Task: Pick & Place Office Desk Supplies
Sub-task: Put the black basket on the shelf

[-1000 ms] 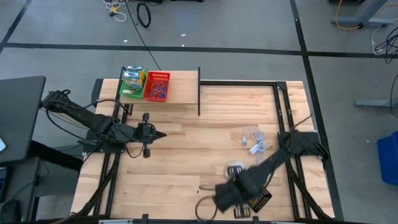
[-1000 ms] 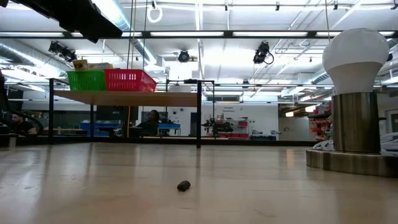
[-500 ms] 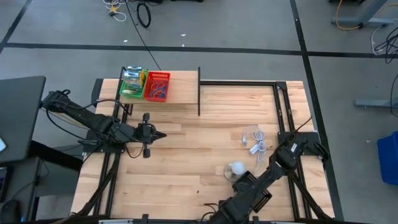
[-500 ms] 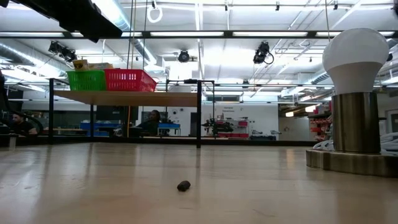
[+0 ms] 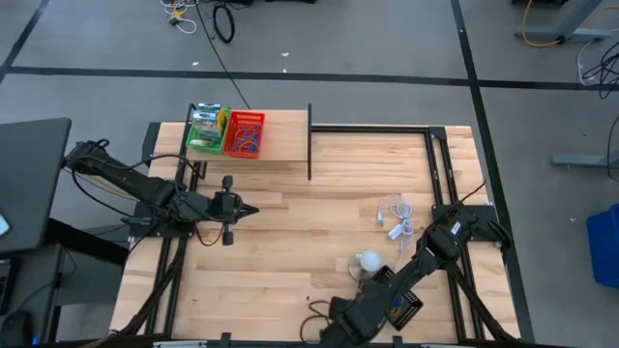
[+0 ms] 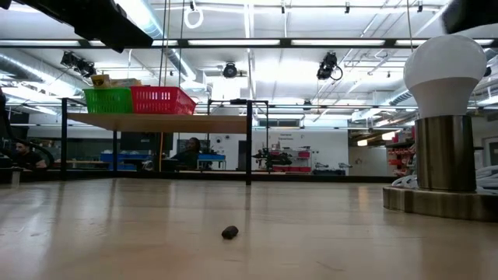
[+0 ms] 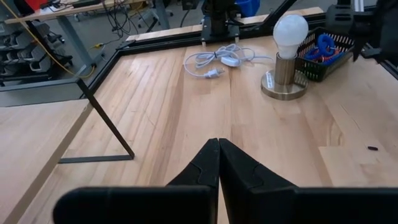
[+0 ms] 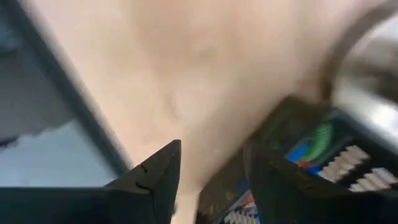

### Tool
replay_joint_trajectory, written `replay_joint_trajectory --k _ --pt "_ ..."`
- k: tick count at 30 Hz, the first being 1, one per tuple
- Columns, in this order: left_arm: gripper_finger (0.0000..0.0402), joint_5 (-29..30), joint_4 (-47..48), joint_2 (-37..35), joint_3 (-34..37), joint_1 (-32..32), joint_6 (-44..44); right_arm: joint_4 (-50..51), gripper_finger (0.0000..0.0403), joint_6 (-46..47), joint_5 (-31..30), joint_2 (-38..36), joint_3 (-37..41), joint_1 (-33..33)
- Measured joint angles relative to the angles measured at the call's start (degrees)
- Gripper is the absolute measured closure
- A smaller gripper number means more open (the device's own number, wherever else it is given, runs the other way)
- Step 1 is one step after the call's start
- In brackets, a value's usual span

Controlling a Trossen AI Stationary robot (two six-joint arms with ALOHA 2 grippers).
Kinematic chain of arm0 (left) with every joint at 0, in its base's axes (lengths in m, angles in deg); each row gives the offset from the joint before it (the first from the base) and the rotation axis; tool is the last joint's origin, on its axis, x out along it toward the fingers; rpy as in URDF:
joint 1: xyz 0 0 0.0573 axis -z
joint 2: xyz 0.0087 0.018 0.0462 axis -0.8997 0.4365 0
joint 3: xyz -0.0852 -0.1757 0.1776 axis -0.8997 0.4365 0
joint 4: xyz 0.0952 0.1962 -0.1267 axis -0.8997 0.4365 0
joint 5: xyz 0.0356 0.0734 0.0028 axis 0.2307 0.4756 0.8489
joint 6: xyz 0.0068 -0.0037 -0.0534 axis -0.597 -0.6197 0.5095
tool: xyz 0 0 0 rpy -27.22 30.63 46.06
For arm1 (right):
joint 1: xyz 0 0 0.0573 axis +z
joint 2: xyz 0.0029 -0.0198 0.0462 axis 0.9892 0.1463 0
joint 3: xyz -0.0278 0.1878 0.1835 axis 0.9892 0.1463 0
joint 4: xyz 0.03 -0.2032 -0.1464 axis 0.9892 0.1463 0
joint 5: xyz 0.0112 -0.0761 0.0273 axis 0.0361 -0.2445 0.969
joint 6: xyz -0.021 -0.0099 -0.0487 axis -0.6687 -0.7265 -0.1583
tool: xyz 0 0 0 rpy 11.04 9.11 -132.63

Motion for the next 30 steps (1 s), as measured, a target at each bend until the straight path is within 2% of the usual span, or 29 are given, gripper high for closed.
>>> replay_joint_trajectory --k 4,8,13,23,30 --pt "0.0393 -0.8 0.0 0.0 0.0 0.0 0.2 3.1 0.0222 3.9 -4.0 0.0 0.0 -0.9" --pt "0.0393 -3.0 0.0 0.0 0.0 0.0 0.2 4.1 0.0222 5.2 -4.1 0.0 0.0 -1.3" --pt "0.0393 -3.1 0.0 0.0 0.0 0.0 0.6 4.1 0.0222 4.7 -4.1 0.2 0.1 -1.3" --pt "0.0393 -5.1 0.1 0.0 0.0 0.0 1.2 1.5 0.0222 4.1 0.9 0.3 10.2 -1.3" --pt "0.0393 -5.1 -0.1 0.0 0.0 0.0 1.2 0.9 0.0222 3.6 1.1 0.0 9.9 -1.3"
